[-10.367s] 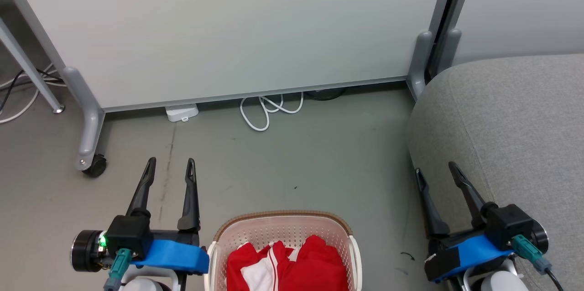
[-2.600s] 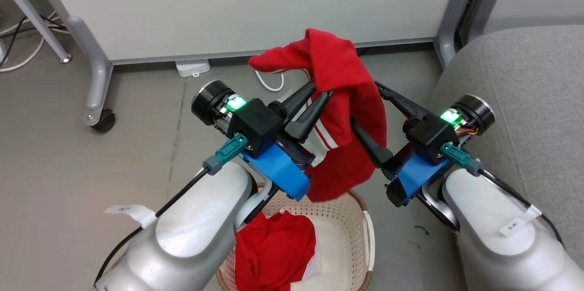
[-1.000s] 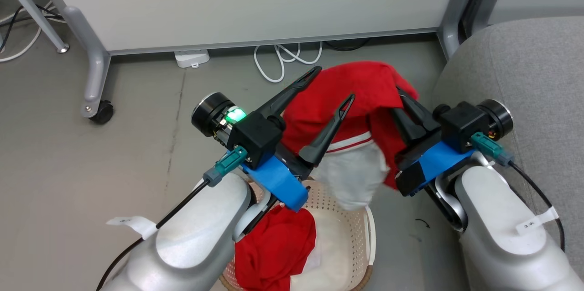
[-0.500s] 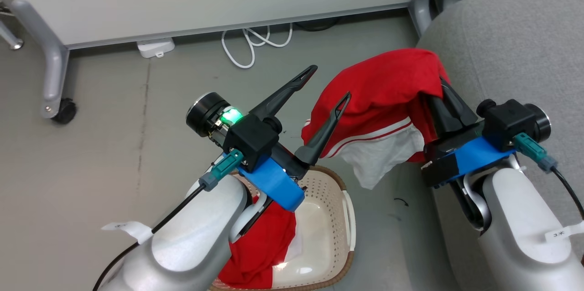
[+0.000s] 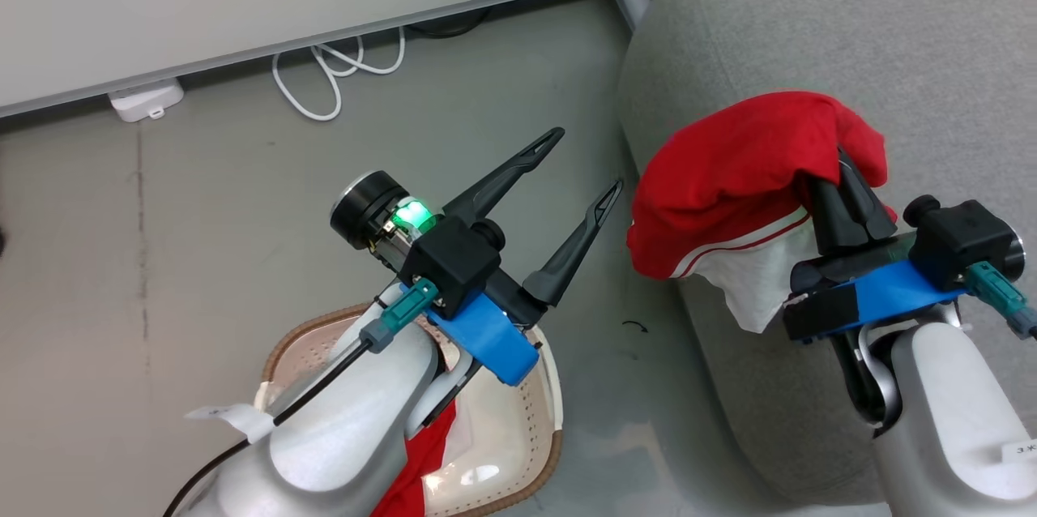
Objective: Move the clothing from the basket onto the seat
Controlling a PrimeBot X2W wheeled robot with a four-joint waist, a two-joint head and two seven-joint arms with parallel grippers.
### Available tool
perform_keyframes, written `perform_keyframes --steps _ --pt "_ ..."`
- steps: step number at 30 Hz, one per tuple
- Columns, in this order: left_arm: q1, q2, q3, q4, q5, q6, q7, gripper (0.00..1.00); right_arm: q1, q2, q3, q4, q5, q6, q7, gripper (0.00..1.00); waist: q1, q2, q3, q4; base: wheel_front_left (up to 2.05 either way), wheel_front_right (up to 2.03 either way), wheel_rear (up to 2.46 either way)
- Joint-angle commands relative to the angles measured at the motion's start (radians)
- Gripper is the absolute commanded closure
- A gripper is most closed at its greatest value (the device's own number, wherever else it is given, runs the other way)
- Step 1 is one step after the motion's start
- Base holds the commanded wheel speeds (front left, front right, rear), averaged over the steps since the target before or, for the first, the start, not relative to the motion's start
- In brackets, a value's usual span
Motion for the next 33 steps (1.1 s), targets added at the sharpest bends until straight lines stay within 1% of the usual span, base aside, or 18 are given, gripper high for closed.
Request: perform_keyframes --steps 1,9,15,19,25,33 --pt "0.007 0.005 0.0 0.001 0.005 -0.002 -0.003 0.0 0.013 0.006 -0.006 -0.01 -0.002 0.0 -0.001 1.0 -0.0001 0.0 0.008 -0.023 0.0 0.0 0.0" --pt "-0.001 0.0 -0.02 0.006 0.011 -0.004 -0.003 0.0 0.059 0.029 -0.076 -0.052 -0.008 0.0 -0.001 1.0 -0.0001 0.0 0.025 -0.074 0.0 0.0 0.0" --pt "0.01 -0.002 -0.027 0.009 0.01 -0.006 -0.003 0.0 0.096 0.039 -0.11 -0.083 -0.011 0.0 -0.001 1.0 -0.0001 0.0 0.025 -0.082 0.0 0.0 0.0" --pt "0.012 0.0 -0.025 0.011 0.006 -0.006 -0.003 0.0 0.091 0.044 -0.123 -0.127 -0.024 0.0 -0.001 1.0 -0.0001 0.0 0.033 -0.082 0.0 0.0 0.0" --pt "-0.014 0.009 -0.018 0.01 0.011 -0.003 -0.002 0.0 -0.001 0.028 -0.153 -0.174 -0.015 0.0 -0.001 1.0 -0.0001 0.0 0.085 -0.077 0.0 0.0 0.0" --pt "-0.066 0.032 -0.009 -0.016 0.028 0.006 0.003 0.0 -0.218 -0.032 -0.238 -0.237 -0.016 0.0 -0.001 1.0 -0.0001 0.0 0.223 -0.053 0.0 0.0 0.0"
